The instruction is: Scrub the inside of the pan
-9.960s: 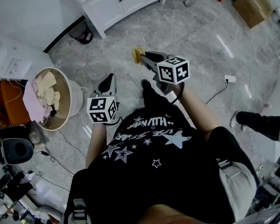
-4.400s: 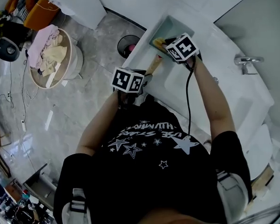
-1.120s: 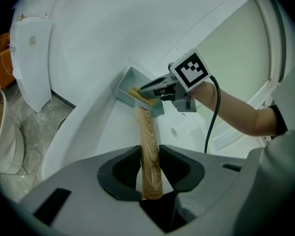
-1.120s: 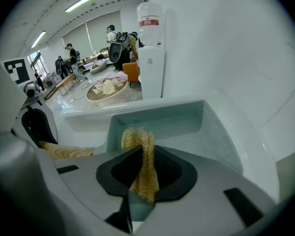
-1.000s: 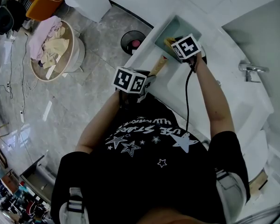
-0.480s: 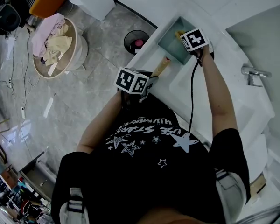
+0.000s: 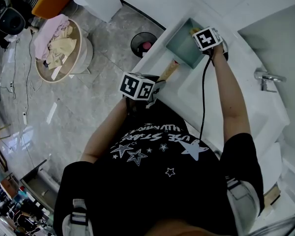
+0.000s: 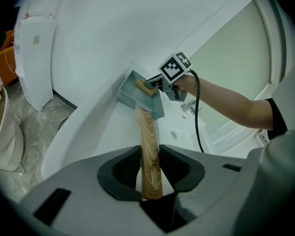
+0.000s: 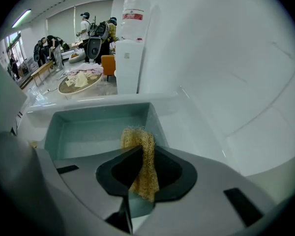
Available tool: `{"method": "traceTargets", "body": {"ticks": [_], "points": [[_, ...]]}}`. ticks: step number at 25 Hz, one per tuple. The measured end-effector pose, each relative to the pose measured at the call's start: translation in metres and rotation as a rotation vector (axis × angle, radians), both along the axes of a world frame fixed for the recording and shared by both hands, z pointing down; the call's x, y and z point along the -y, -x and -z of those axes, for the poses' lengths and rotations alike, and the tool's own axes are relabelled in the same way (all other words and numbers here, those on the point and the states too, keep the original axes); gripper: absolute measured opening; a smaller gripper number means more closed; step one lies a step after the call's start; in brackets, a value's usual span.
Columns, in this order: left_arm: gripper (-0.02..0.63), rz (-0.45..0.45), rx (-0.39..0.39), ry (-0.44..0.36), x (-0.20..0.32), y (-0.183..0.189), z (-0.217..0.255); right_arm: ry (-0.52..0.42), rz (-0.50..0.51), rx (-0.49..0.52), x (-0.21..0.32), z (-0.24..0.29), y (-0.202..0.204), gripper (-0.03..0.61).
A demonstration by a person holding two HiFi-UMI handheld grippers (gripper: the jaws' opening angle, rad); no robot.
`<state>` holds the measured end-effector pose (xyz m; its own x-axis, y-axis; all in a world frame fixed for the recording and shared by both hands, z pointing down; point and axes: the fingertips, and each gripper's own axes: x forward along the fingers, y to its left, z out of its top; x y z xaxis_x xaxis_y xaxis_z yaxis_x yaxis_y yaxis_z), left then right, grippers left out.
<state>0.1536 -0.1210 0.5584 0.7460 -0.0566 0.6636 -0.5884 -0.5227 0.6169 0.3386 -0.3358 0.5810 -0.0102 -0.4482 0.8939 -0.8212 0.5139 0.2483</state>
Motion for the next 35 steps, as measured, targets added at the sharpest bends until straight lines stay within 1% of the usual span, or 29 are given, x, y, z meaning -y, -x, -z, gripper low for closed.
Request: {"method": "traceTargets", "body": {"ticks": [2, 5, 7, 14, 16, 18, 20, 23, 26, 30, 35], "points": [[0.126, 0.011, -0.006, 0.0, 0.001, 0.0, 0.0, 0.01, -0.025, -0.013, -0.004, -0.002, -0.007, 0.075], [0.126, 0.02, -0.009, 0.007, 0.001, 0.001, 0.0, -0.031, 0.007, 0.03, 0.001, 0.002, 0.003, 0.075], [0.126, 0.02, -0.006, 0.007, 0.001, 0.0, 0.0, -0.04, 0.008, 0.047, 0.003, 0.002, 0.004, 0.075], [0.126, 0.026, -0.005, 0.016, 0.002, 0.0, -0.002, -0.029, -0.032, 0.024, -0.004, -0.002, -0.005, 0.075], [0.126, 0.029, -0.005, 0.016, 0.002, 0.0, -0.001, -0.039, -0.03, 0.023, -0.004, -0.001, -0.005, 0.075], [0.126, 0.029, 0.002, 0.017, 0.002, 0.0, -0.001, -0.058, -0.014, 0.054, 0.0, 0.003, 0.002, 0.075], [0.126, 0.017, 0.02, 0.011, 0.001, 0.001, 0.0, -0.037, -0.036, 0.082, -0.003, 0.001, 0.001, 0.077], [0.126, -0.008, 0.049, 0.002, 0.001, 0.001, -0.001, 0.002, -0.051, 0.177, -0.012, 0.004, 0.008, 0.077], [0.126, -0.003, 0.045, 0.007, 0.003, 0.001, -0.002, 0.03, -0.02, 0.271, -0.027, 0.014, 0.025, 0.077], [0.126, 0.005, 0.027, 0.014, 0.004, 0.001, -0.001, 0.075, 0.042, 0.311, -0.056, 0.02, 0.042, 0.077], [0.126, 0.005, 0.026, 0.021, 0.001, 0.001, -0.003, 0.134, 0.063, 0.378, -0.084, 0.015, 0.06, 0.077]]}}
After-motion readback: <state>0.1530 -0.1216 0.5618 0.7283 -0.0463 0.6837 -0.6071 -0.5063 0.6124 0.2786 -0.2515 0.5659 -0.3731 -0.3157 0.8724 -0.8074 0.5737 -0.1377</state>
